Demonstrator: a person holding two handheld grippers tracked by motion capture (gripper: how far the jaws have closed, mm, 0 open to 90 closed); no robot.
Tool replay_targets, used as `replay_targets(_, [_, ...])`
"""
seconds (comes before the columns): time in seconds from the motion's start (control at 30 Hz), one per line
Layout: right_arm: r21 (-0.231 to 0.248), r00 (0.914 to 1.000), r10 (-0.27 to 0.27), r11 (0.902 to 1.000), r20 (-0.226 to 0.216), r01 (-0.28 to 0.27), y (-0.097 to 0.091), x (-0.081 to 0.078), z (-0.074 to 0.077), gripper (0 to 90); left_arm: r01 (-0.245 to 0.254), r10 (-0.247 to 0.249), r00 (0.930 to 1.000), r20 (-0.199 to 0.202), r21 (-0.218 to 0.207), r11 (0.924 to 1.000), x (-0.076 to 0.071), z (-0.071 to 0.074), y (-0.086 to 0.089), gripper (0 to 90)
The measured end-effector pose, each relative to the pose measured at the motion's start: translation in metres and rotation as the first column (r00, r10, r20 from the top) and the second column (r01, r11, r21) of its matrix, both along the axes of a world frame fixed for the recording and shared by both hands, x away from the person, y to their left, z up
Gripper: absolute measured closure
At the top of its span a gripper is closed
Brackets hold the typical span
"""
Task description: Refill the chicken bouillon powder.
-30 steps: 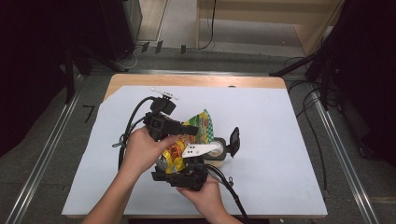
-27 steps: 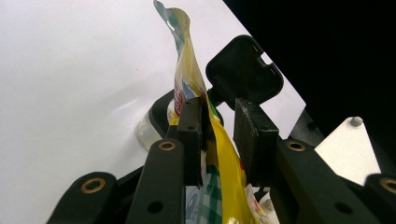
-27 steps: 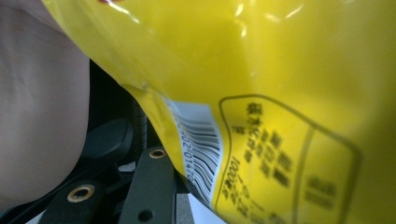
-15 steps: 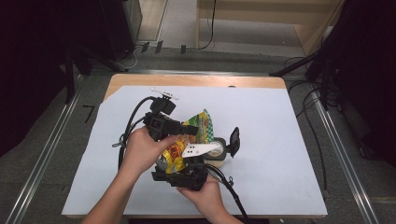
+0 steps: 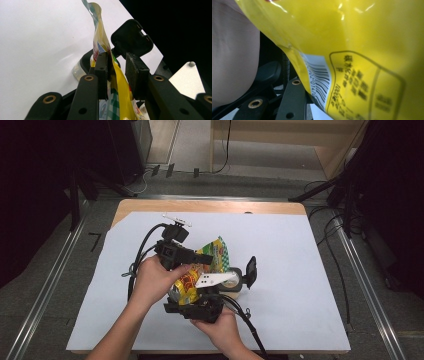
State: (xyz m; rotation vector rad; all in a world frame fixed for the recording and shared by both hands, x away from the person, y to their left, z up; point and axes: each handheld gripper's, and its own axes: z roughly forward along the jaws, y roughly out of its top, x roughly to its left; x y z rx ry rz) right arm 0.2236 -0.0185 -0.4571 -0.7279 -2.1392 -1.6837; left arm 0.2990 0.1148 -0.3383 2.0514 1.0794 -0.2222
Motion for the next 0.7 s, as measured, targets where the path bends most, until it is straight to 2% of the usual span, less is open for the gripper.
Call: replay_targets(0.7, [0.010, 1.0000, -0.006, 0.9999, -0.006, 0.006, -0.0021, 0.0018, 0.0003, 71.0, -0.003, 0.003, 1.0000, -0.001, -0.003, 1.0000, 0.0022, 0.0006, -0.0033, 72.3])
